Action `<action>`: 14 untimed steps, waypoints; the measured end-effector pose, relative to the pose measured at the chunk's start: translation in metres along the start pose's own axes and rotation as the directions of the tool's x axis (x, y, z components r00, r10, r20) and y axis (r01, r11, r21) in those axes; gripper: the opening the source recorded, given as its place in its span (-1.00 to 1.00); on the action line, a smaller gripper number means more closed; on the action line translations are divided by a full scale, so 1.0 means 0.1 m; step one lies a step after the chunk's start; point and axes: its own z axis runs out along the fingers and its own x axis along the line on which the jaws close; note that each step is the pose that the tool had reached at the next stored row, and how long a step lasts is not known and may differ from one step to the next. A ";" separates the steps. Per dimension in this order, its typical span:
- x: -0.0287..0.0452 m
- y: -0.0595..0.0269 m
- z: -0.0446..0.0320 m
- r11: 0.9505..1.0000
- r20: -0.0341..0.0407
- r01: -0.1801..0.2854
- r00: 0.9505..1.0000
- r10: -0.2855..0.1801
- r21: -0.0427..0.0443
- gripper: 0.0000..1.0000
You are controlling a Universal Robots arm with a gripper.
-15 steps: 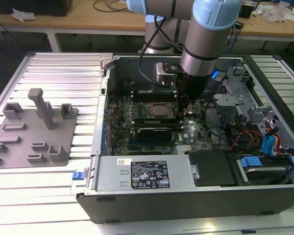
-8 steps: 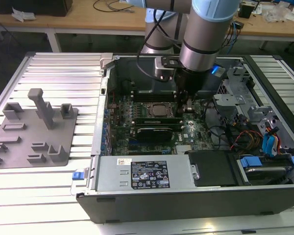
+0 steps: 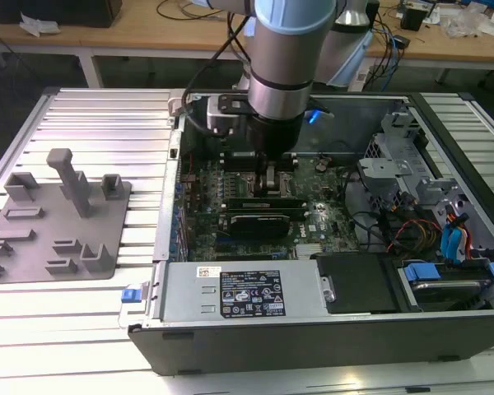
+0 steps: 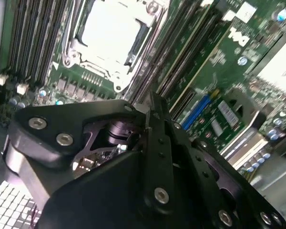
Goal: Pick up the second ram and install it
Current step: 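Press down the second ram until it locks into place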
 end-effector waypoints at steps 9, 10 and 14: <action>-0.011 0.088 0.049 0.999 -0.002 0.050 0.999 -0.050 -0.001 -0.84; -0.020 0.095 0.055 0.999 -0.002 0.051 0.999 -0.051 -0.001 -0.84; -0.023 0.111 0.091 0.999 -0.002 0.051 0.999 -0.051 -0.001 -0.84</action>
